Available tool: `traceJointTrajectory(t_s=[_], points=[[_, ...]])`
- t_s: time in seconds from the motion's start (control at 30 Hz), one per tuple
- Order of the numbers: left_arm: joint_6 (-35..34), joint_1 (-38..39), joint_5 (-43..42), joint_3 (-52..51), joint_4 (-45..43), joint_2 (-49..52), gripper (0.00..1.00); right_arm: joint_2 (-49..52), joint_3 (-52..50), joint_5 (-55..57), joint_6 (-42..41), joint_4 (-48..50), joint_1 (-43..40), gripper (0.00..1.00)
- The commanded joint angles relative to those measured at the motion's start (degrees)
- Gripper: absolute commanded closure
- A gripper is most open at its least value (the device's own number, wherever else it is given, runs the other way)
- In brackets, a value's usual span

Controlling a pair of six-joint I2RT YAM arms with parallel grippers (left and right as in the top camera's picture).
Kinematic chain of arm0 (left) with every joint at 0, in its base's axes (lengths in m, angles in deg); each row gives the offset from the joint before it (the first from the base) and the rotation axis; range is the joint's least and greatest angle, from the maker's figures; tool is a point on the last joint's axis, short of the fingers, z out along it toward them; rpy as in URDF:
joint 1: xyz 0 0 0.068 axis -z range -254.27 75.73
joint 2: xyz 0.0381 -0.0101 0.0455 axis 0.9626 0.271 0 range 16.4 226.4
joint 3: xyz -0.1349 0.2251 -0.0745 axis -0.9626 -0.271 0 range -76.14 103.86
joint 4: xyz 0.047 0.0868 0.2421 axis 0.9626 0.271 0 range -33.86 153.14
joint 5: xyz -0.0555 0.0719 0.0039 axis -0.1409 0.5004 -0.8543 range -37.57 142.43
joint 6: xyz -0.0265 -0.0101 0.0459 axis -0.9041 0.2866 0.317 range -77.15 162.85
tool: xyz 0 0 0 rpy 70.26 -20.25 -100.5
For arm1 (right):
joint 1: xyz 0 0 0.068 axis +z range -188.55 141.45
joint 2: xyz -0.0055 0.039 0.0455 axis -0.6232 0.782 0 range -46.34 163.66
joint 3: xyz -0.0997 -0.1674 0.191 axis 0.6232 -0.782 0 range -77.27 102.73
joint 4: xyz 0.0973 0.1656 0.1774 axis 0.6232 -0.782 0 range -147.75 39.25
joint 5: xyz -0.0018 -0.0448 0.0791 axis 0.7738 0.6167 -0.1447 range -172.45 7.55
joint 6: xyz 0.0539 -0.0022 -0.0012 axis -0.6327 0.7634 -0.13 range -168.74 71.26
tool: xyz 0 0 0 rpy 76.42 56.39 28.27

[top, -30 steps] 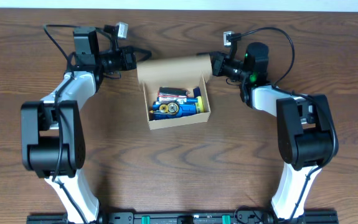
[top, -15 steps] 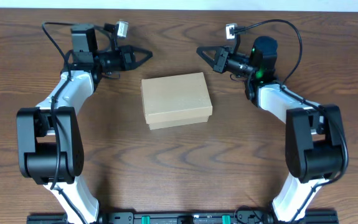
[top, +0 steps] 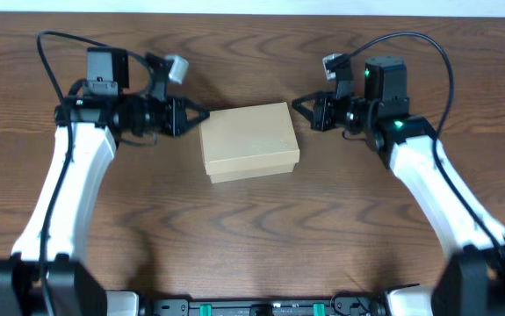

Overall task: Pack container
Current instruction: 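Bring both grippers inward against the left and right box sides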

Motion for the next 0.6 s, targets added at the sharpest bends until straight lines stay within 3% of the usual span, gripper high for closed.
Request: traceJointTrajectory(t_s=[0.0,0.17,0.57], points=[[7.5,2.7,8.3,0.0,5.1,-1.1,0.94,-3.7,0.2,9.2,6.5,-4.4,2.5,0.99],[7.2,5.0,8.8,-3.4,5.6,-1.2,0.94,-3.6,-0.3,14.5,7.3,-10.1,5.2,0.99],[2.4,5.4,9.4,-14.4,-3.5,-1.2,0.94,-3.1,-7.4,14.6,7.2,-7.3,6.4,0.99]])
